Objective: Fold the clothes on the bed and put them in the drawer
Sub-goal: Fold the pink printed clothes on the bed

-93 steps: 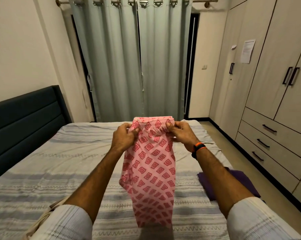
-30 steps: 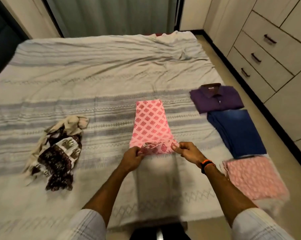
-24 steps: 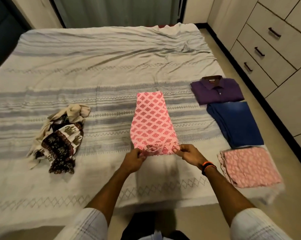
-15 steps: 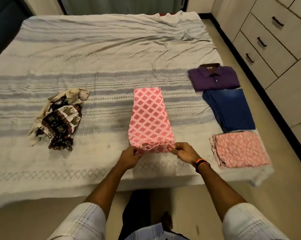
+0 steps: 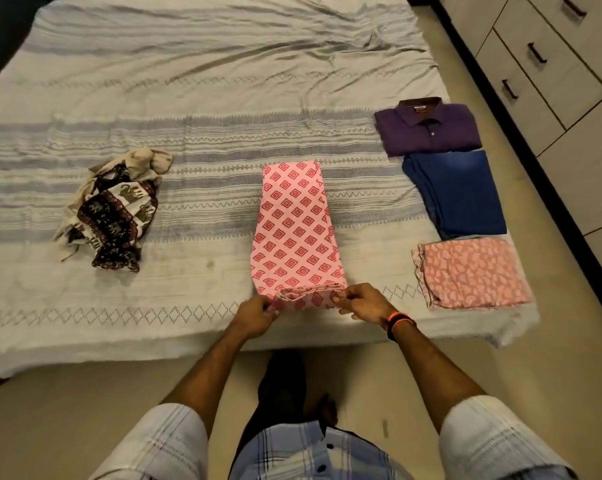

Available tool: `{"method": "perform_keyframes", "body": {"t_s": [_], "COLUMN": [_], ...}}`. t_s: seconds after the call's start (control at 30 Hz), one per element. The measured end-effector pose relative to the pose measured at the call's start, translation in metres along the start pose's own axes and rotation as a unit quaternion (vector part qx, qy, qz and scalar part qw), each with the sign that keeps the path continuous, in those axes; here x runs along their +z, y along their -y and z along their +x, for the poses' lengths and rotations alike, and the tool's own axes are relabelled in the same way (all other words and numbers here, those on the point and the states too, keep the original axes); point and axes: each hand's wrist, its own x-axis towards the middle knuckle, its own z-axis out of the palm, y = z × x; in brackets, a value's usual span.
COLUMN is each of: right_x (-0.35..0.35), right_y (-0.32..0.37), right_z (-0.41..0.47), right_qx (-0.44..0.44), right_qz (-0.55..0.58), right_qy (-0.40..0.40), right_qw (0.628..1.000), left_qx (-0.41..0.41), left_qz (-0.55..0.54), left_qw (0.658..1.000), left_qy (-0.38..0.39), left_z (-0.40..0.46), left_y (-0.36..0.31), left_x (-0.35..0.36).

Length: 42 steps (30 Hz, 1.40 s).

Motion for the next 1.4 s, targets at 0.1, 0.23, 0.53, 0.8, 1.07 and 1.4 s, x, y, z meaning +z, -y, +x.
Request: {"method": "perform_keyframes", "body": {"t_s": [0.1,0.23,0.53,0.8,1.07,1.4], "right_x": [-0.004,-0.017,-0.05,-0.062,-0.009,0.027], "right_y": [0.005,0.017,0.069,0.097,0.037,-0.041], "right_z": [0.018,0.062,0.163,0.24,0.245,0.239], "right_qx": [0.007,0.022,0.043,0.052,0.029,-0.108], "right_qz": [0.008,0.005,-0.026,-0.013,-0.234,-0.488], "right_qy": [-0.009,-0.058,-0.118,-0.141,0.014,-0.002], "right_qw": [1.0,0.998,0.992,0.988,0.972,0.866], "left_qx": [-0.017,-0.024,-0.058,-0.085,0.01,0.095], "left_qz": [-0.022,-0.068,-0.133,-0.099,0.006,0.318], "left_qw": [1.0,0.997,0.988,0.99,0.998,0.936], "left_qy": [-0.002,-0.028,-0.054,-0.057,0.063,0.118], "left_z": [0.02,0.06,0.171,0.25,0.241,0.232], "left_y": [-0.003,-0.018,-0.042,-0.054,-0.031,0.03], "left_x": [-0.006,-0.023,-0.066,-0.087,-0.023,0.027]}}
